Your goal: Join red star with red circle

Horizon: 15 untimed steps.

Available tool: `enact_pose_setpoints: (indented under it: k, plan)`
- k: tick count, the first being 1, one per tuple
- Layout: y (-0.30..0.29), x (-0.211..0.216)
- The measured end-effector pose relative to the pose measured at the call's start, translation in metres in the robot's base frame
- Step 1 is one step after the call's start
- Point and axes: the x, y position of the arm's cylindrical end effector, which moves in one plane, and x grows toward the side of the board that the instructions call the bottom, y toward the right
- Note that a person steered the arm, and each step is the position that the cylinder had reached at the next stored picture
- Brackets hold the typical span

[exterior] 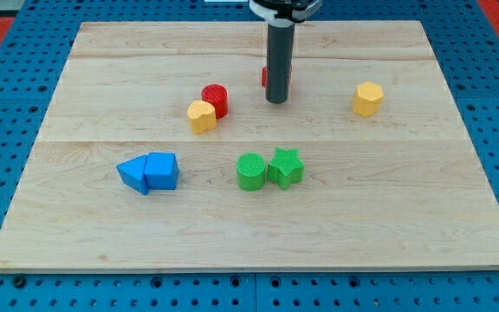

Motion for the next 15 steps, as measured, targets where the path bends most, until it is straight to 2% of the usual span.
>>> enact_pose_setpoints:
  k: [1, 3, 4, 5, 6, 7, 9, 10, 11, 12, 13, 15]
  plan:
    - [-0.048, 0.017]
    - [-0.168, 0.007]
    - [-0.165, -0.026]
    - [-0.152, -0.029]
    - [-0.168, -0.003]
    - [-0.159, 0.003]
    - [-0.142, -0.018]
    - [-0.114, -0.029]
    - [-0.088, -0.01]
    - [-0.121, 0.002]
    - [-0.124, 0.015]
    - [-0.086, 0.008]
